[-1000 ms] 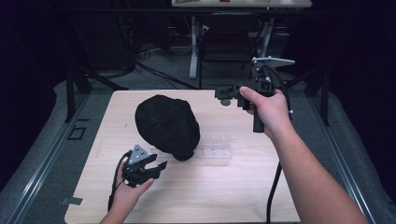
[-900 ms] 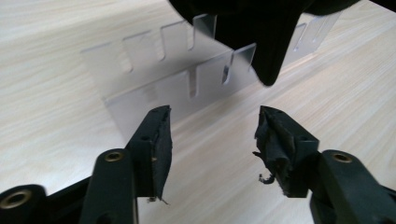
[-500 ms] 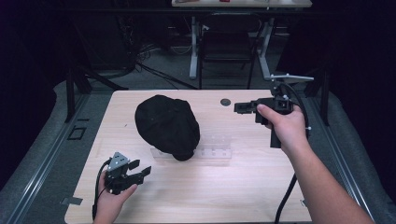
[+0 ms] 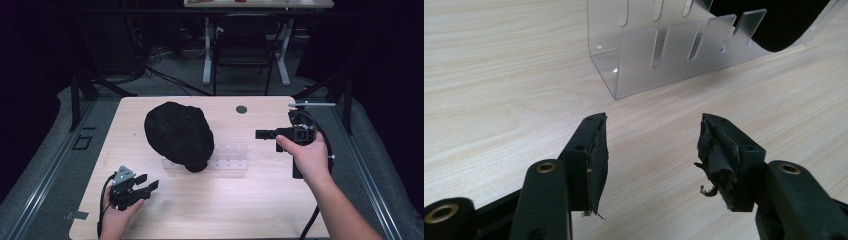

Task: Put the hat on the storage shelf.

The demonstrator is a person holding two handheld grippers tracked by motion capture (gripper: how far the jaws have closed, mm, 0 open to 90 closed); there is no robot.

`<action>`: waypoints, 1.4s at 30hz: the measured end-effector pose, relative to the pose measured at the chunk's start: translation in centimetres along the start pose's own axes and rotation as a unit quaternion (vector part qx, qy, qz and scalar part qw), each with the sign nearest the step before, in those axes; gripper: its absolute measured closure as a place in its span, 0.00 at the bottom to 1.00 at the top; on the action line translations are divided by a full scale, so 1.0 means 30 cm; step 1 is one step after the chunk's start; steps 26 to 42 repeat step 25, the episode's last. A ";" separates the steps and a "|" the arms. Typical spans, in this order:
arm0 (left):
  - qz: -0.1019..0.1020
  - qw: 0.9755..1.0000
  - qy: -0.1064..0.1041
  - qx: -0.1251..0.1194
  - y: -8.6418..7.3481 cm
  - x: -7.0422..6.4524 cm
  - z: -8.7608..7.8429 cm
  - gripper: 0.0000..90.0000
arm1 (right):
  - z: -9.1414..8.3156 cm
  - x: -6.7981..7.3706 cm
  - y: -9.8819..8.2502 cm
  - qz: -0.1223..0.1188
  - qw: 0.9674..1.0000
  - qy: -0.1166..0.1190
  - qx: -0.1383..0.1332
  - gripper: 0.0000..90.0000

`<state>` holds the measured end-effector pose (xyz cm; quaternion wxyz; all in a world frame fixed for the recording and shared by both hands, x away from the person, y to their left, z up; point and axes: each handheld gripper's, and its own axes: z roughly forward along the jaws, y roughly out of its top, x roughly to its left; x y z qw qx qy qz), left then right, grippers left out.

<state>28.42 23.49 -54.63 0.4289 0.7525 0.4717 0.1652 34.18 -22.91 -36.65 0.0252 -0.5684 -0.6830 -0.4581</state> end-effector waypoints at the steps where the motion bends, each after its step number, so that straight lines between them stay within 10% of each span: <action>1: 0.000 1.000 -0.001 -0.001 -0.001 0.001 -0.002 0.51 | 0.002 -0.003 -0.009 -0.001 1.000 0.001 0.003 0.79; 17: 0.002 1.000 0.000 0.000 -0.012 -0.002 0.002 0.51 | 0.044 -0.084 -0.204 -0.042 0.996 -0.074 -0.004 0.79; 25: 0.004 1.000 -0.008 -0.014 -0.006 -0.026 0.006 0.51 | 0.065 -0.145 -0.316 -0.076 0.989 -0.126 -0.032 0.76; 42: 0.004 1.000 -0.008 -0.014 -0.006 -0.026 0.006 0.51 | 0.065 -0.145 -0.316 -0.076 0.989 -0.126 -0.032 0.76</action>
